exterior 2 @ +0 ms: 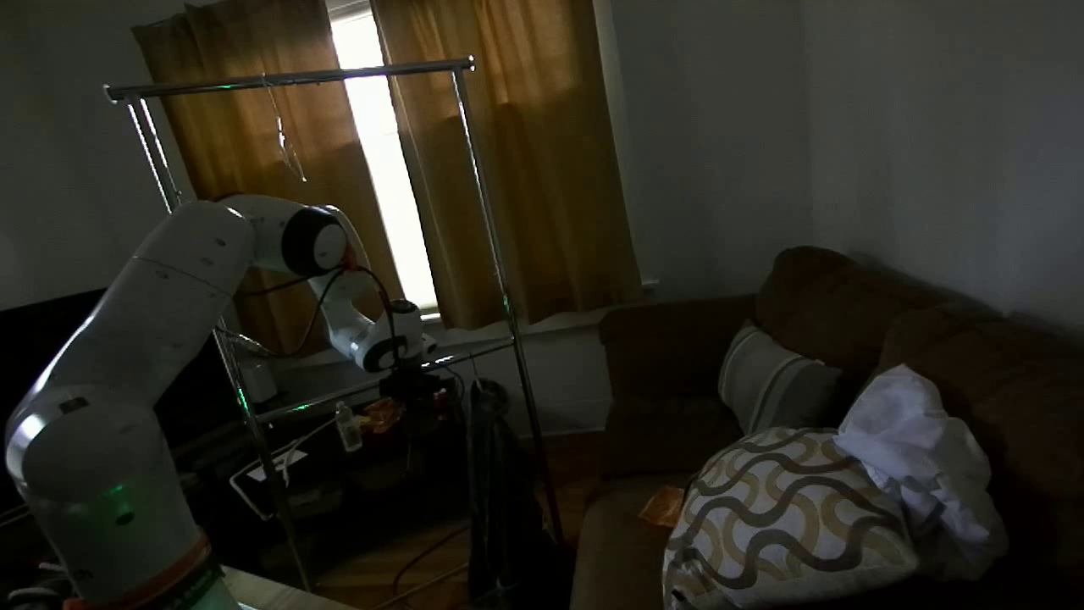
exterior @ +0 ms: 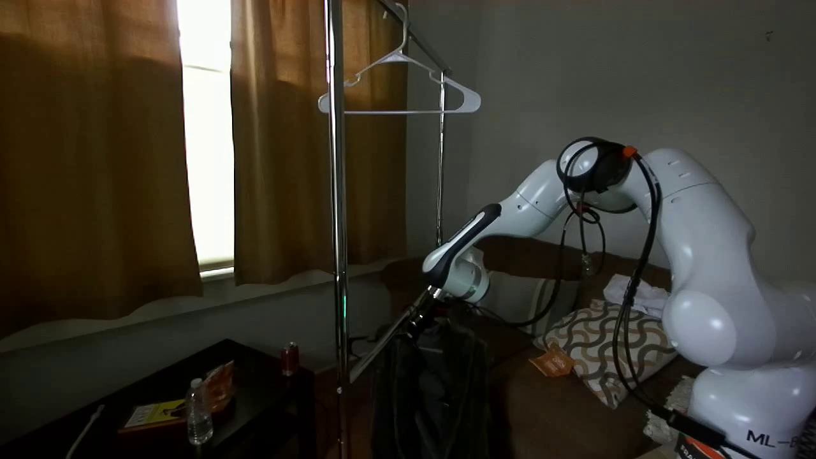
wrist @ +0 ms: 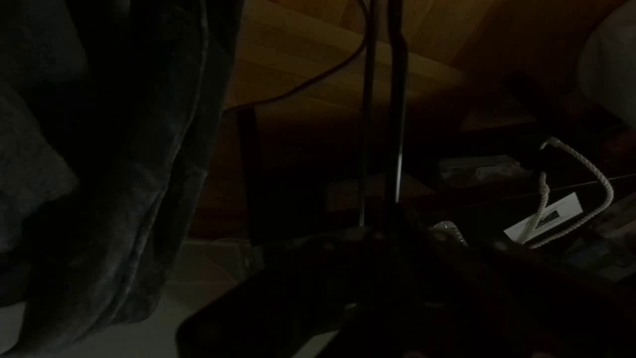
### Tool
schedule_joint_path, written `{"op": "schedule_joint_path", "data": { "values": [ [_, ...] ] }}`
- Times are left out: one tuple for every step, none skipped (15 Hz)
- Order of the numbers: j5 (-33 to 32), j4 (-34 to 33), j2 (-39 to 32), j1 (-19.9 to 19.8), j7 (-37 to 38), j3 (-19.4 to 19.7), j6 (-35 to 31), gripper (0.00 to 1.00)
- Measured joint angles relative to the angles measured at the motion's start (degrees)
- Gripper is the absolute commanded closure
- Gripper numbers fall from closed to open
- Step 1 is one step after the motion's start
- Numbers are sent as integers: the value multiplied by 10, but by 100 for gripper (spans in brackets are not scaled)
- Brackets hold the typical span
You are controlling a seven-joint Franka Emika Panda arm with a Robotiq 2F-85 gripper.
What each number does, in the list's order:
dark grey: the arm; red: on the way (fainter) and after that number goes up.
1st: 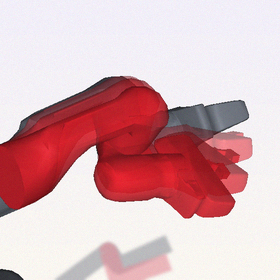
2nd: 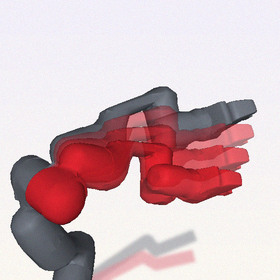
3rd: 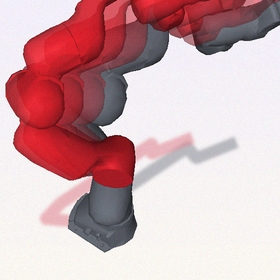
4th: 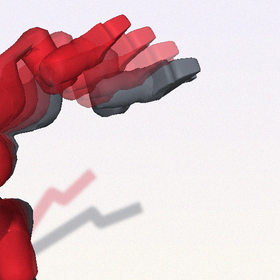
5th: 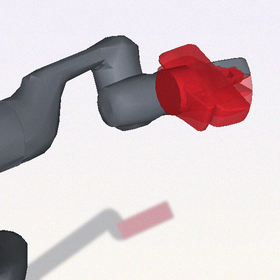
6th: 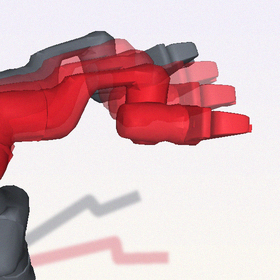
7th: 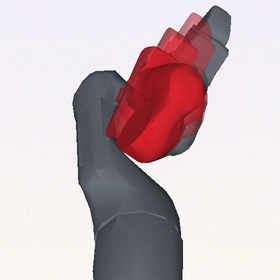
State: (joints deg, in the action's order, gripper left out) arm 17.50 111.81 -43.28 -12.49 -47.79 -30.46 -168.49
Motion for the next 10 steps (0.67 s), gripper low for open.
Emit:
{"op": "schedule_joint_path", "data": {
  "values": [
    [-4, 2, 1, -4, 0, -3, 0, 98],
    [-8, 5, 4, -7, 0, -5, 0, 98],
    [-13, 11, 8, -9, 0, -5, 0, 98],
    [-18, 18, 15, -10, 2, -4, 0, 98],
    [-22, 28, 24, -11, 7, -1, 0, 98],
    [-26, 38, 35, -12, 14, 2, 0, 98],
    [-29, 51, 50, -12, 23, 6, 0, 98],
    [-31, 66, 66, -12, 32, 11, 1, 98],
    [-32, 84, 85, -13, 42, 16, 1, 98],
    [-33, 102, 105, -13, 50, 21, 1, 98]
  ]
}}
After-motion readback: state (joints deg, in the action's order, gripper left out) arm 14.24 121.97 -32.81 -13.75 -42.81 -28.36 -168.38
